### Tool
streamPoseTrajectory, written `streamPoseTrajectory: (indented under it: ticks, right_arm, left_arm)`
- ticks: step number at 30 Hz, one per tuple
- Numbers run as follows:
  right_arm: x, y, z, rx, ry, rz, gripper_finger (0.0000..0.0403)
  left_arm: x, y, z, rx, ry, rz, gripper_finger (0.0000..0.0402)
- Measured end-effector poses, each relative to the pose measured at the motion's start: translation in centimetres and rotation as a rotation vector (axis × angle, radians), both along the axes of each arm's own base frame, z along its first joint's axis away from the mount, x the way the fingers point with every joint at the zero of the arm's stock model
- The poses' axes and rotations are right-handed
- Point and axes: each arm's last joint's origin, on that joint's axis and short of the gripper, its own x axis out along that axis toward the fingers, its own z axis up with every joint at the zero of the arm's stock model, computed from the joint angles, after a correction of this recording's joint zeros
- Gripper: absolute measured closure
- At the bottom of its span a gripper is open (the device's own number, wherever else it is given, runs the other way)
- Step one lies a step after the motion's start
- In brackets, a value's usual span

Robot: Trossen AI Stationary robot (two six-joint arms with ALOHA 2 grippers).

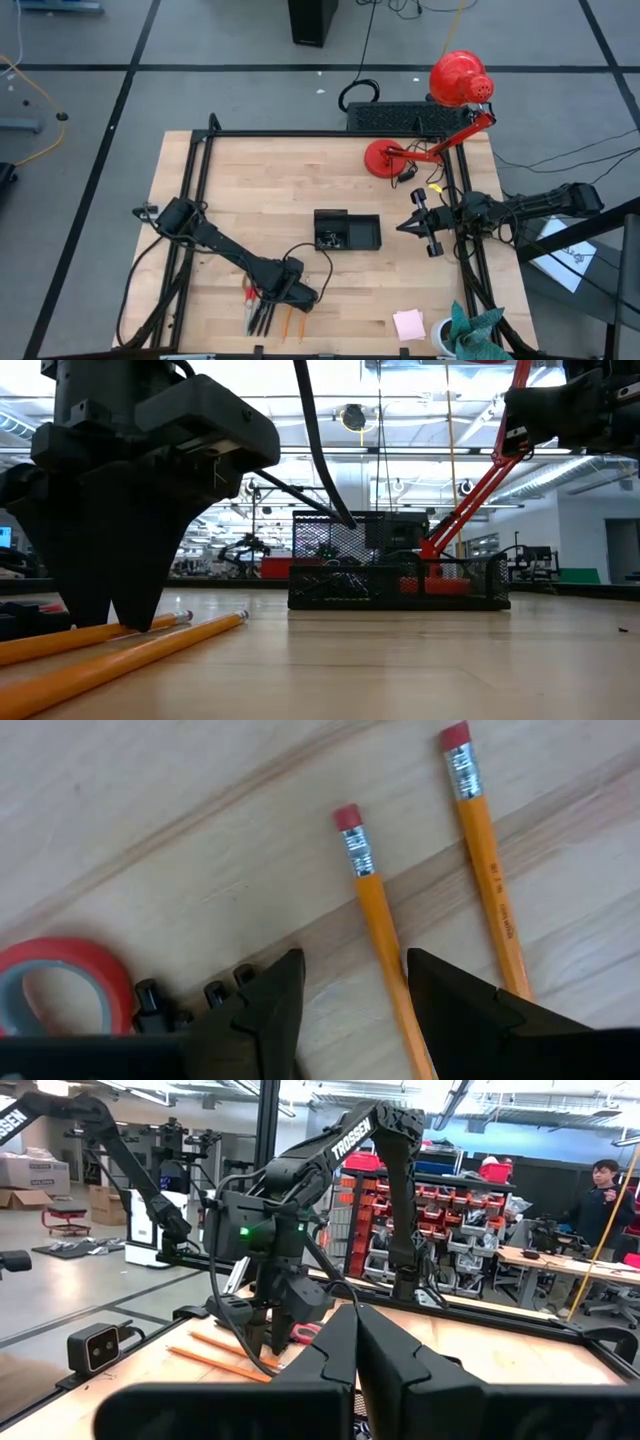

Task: Pick and place office supplies into organizer
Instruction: Put the left orange pencil into the desk organizer

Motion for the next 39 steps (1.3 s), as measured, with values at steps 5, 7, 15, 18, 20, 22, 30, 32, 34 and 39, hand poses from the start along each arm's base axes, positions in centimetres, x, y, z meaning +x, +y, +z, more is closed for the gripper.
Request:
streamPoseTrajectory:
  ticks: [5,7,15,18,20,22,30,32,34,39]
  right_arm:
    - [0.0,0.0,0.0,-0.003,0.000,0.000,0.0403]
    - [0.0,0.0,0.0,-0.004,0.000,-0.001,0.0403]
    - [0.0,0.0,0.1,-0.005,-0.008,-0.003,0.0403]
    - [0.0,0.0,0.1,-0.004,-0.015,-0.004,0.0403]
    - [0.0,0.0,0.1,-0.004,-0.016,-0.004,0.0403]
    - [0.0,0.0,0.1,-0.004,-0.016,-0.004,0.0403]
    - [0.0,0.0,0.2,0.000,-0.021,-0.005,0.0403]
    - [0.0,0.0,0.2,0.003,-0.022,-0.005,0.0403]
    - [0.0,0.0,0.2,0.007,-0.021,-0.004,0.0403]
    - [0.0,0.0,0.3,0.008,-0.027,-0.003,0.0403]
  left_arm:
    - [0.1,0.4,0.0,-0.005,0.014,0.007,0.0215]
    - [0.2,0.7,0.0,-0.010,0.020,0.016,0.0216]
    - [1.1,1.6,0.1,-0.014,0.002,0.040,0.0216]
    - [1.1,1.7,0.2,-0.005,0.010,0.059,0.0228]
    - [1.1,1.7,0.0,0.004,0.013,0.071,0.0244]
    - [1.1,1.7,-0.2,0.009,0.021,0.072,0.0262]
    - [0.8,1.9,-0.4,0.040,0.056,0.083,0.0309]
    - [0.8,2.1,-0.4,0.045,0.068,0.087,0.0311]
    - [1.0,2.3,-0.4,0.035,0.068,0.089,0.0312]
    - [1.3,2.6,-0.5,0.014,0.062,0.123,0.0312]
